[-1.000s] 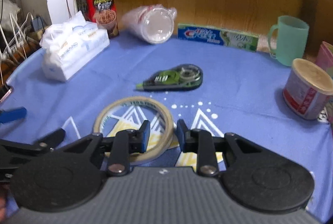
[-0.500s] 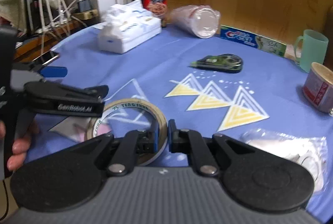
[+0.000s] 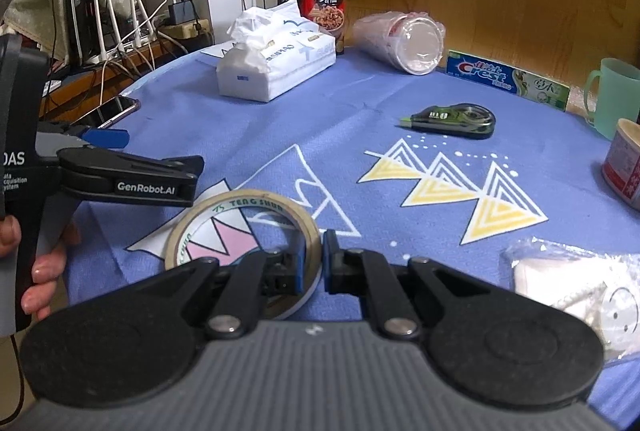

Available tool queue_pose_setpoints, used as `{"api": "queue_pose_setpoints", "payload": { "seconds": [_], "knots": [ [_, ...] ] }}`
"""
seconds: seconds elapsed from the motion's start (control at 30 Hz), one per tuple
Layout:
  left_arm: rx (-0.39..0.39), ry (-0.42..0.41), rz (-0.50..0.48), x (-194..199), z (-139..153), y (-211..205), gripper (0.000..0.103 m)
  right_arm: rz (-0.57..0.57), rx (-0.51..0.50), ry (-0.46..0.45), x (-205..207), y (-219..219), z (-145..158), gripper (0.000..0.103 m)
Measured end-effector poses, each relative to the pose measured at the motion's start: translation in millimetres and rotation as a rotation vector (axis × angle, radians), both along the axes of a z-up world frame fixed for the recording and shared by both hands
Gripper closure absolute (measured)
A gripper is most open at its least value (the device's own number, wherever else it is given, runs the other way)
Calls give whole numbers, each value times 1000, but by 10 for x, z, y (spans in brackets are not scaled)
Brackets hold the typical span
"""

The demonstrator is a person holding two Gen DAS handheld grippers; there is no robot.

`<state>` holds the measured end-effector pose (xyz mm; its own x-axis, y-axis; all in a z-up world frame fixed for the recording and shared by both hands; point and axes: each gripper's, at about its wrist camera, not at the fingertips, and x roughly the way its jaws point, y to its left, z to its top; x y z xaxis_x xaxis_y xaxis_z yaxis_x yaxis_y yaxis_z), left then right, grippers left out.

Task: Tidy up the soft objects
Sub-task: 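Carry the tape roll into the pink tin box and open the right tool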

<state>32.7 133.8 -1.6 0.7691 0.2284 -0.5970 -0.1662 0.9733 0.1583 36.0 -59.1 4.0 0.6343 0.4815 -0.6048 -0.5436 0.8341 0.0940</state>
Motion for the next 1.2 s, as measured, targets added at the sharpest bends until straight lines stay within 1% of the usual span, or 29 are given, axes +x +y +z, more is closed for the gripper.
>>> {"api": "queue_pose_setpoints", "payload": {
  "seconds": [0.17,0.23,0.3,0.37,0.47,0.5,0.57,0.6,0.63,0.67,0.73,0.77,0.8,0.83,0.87,0.9,0.93,1.0,1.03,1.1,1.2],
  "knots": [
    [0,-1,1,-6,-2,-4,2,-6,9,-3,-19,-16,-5,92],
    [1,-1,3,-10,1,-10,2,-28,20,-5,-28,-51,-10,92],
    [-14,-1,-2,-34,24,-20,6,-71,31,-9,-43,-127,-18,92],
    [-72,-8,-38,-81,78,-39,9,-116,46,-16,-81,-224,-26,92],
    [-219,-20,-159,-197,215,-136,14,-155,59,-23,-158,-364,-44,91],
    [-274,-16,-215,-229,267,-186,16,-168,70,-20,-180,-407,-50,91],
    [-356,2,-301,-265,339,-272,20,-188,95,-10,-183,-484,-58,91],
    [-393,19,-341,-270,364,-323,25,-199,111,-4,-178,-516,-61,91],
    [-415,35,-368,-271,371,-374,31,-208,124,1,-175,-541,-64,91],
    [-428,56,-389,-261,366,-428,33,-214,133,1,-179,-555,-64,91],
    [-416,115,-389,-221,296,-557,46,-214,140,-11,-201,-572,-56,91],
    [-415,140,-377,-188,247,-586,49,-223,144,-24,-218,-580,-49,91],
    [-419,137,-371,-189,223,-605,51,-225,144,-38,-235,-586,-40,91],
    [-426,132,-380,-193,230,-624,64,-229,140,-57,-256,-598,-29,91],
    [-460,149,-409,-164,234,-641,72,-230,137,-74,-268,-621,-19,91],
    [-499,167,-437,-133,248,-692,83,-233,133,-93,-287,-643,-6,91],
    [-506,171,-449,-115,279,-754,83,-236,130,-108,-296,-685,4,91],
    [-449,142,-479,-89,400,-977,83,-261,133,-145,-305,-795,46,91],
    [-435,133,-499,-64,462,-1092,83,-278,143,-160,-297,-870,75,91],
    [-426,115,-561,7,619,-1369,83,-339,171,-196,-289,-1101,149,91],
    [-380,70,-678,82,860,-1946,82,-444,193,-262,-287,-1506,258,92]
  ]
}}
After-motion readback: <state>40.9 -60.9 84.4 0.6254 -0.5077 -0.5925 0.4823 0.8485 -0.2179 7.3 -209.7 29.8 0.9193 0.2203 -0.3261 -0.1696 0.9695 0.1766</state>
